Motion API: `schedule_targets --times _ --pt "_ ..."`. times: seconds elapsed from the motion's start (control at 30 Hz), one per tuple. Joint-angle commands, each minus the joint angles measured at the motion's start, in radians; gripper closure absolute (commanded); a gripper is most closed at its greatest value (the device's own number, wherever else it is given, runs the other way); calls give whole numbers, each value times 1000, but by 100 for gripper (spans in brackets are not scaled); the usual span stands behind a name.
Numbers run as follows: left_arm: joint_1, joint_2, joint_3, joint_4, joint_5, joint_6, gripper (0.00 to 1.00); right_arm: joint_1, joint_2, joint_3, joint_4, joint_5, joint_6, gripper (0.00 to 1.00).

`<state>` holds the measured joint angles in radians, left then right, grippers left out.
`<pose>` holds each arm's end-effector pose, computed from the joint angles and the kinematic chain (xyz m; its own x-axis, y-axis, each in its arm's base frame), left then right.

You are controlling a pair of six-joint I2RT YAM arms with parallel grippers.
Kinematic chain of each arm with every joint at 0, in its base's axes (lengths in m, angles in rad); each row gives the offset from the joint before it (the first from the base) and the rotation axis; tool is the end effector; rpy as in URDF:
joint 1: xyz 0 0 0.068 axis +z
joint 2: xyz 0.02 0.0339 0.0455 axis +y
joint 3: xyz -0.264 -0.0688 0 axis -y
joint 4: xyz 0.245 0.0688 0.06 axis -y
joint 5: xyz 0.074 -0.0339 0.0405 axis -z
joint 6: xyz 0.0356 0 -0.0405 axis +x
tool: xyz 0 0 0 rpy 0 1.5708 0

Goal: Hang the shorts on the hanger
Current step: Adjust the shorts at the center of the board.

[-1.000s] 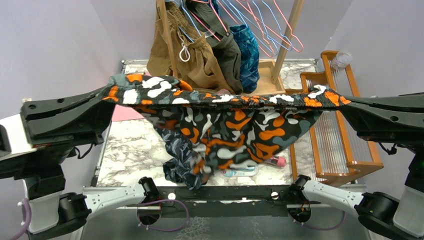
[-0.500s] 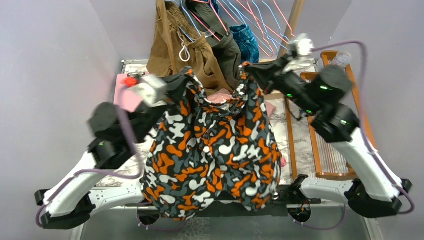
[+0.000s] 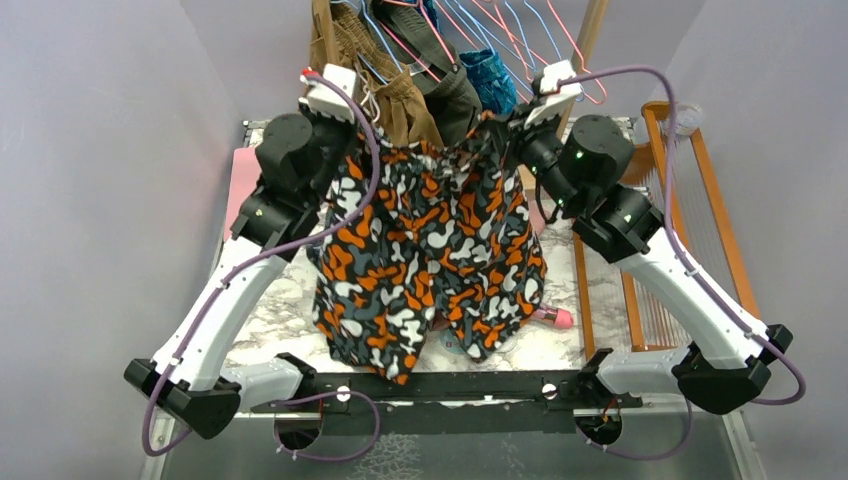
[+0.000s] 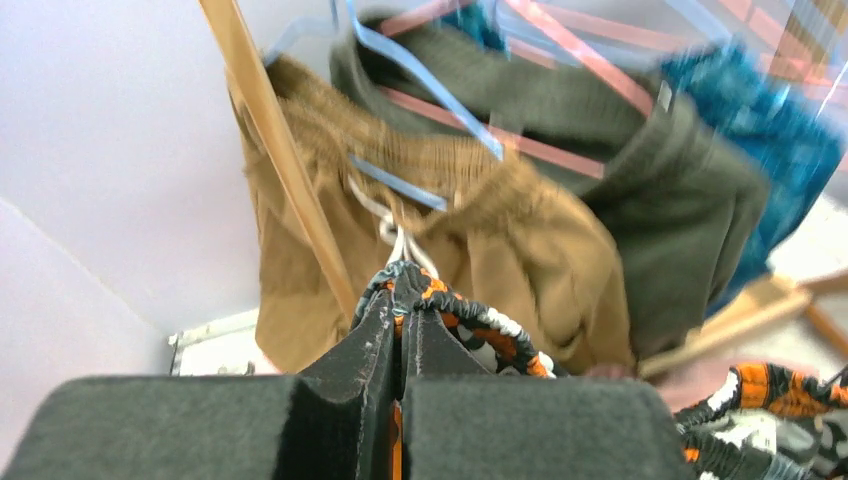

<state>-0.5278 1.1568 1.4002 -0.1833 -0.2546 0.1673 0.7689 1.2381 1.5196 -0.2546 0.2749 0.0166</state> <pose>0.2165 -0.1158 0.4790 0.0962 0.1305 -0.9868 0.2578 0.9543 0.1513 0.1941 0.1743 0.4916 0.0115 0.0333 -0.9994 -0.4745 0.8799 0.0239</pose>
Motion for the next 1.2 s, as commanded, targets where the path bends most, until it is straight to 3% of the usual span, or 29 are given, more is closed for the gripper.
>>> schedule_targets --times 0.0,0.1,0.17,0.47,0.63,0.93,1.17 --pt "26 36 243 39 51 -74 100 -2 23 182 84 44 -52 99" --pt "26 72 373 6 22 -74 100 -2 4 210 104 16 -54 99" --pt "25 45 349 15 10 -80 100 -2 -29 155 115 27 -48 99" --pt "26 -280 -337 64 -8 -168 100 -2 -268 -450 188 73 132 99" --pt "26 -389 -574 57 65 -252 100 -2 -334 -641 158 17 252 99" --pt "26 -463 -672 129 161 -347 100 -2 -378 -669 119 -54 292 99" --pt "26 -438 -818 78 134 -537 100 -2 -345 -783 17 -35 479 99"
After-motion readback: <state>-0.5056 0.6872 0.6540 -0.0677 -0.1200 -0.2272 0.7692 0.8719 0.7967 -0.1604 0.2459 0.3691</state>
